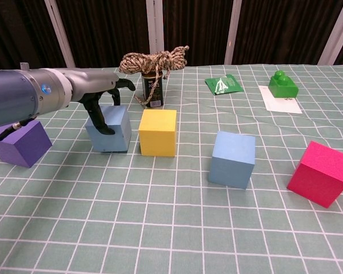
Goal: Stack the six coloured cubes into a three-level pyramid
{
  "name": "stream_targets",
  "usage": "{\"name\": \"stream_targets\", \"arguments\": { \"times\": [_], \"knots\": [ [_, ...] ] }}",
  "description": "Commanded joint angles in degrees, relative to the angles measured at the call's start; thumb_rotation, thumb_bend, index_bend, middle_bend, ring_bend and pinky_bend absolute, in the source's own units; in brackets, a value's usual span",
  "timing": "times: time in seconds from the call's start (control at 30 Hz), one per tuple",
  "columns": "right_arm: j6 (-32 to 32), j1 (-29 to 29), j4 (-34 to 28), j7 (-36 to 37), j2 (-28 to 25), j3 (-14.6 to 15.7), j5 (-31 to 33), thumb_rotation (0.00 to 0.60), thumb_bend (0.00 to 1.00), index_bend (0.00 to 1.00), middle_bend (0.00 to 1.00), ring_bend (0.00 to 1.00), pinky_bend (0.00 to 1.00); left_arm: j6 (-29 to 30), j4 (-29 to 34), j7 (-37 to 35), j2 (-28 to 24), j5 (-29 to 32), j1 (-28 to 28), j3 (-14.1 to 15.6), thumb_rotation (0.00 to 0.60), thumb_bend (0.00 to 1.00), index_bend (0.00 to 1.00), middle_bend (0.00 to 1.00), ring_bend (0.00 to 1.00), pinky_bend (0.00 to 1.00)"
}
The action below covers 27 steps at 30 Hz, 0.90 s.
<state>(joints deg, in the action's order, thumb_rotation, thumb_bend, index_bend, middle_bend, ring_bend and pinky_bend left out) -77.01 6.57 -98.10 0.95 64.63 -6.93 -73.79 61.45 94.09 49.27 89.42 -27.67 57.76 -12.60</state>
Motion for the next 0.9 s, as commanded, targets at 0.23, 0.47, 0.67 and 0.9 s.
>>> {"name": "stream_targets", "arguments": {
  "times": [0.23, 0.47, 0.67, 0.9],
  "knots": [
    [0.1, 0.0, 0.0, 0.2, -0.1, 0.0, 0.1, 0.6, 0.16, 0.0, 0.0, 0.0, 0.0, -0.5, -1.0, -0.8, 0.9, 0.0, 0.8, 0.4, 0.6, 0.36, 0.06, 0.33, 0.03, 0.03],
    [0.2, 0.0, 0.0, 0.3, -0.1, 0.0, 0.1, 0.6, 0.16, 0.0, 0.0, 0.0, 0.0, -1.0, -1.9, -1.4, 1.4, -0.1, 1.4, 0.6, 0.6, 0.36, 0.07, 0.33, 0.03, 0.03],
    [0.4, 0.1, 0.0, 0.4, -0.1, 0.0, 0.3, 0.6, 0.16, 0.0, 0.0, 0.0, 0.0, -1.6, -2.2, -1.8, 1.6, -0.2, 1.9, 0.9, 0.6, 0.36, 0.06, 0.33, 0.03, 0.03],
    [0.5, 0.1, 0.0, 0.5, -0.1, 0.0, 0.4, 0.6, 0.16, 0.0, 0.0, 0.0, 0.0, -1.4, -2.7, -2.0, 2.3, -0.6, 2.4, 1.1, 0.6, 0.36, 0.07, 0.33, 0.03, 0.03]
  ]
}}
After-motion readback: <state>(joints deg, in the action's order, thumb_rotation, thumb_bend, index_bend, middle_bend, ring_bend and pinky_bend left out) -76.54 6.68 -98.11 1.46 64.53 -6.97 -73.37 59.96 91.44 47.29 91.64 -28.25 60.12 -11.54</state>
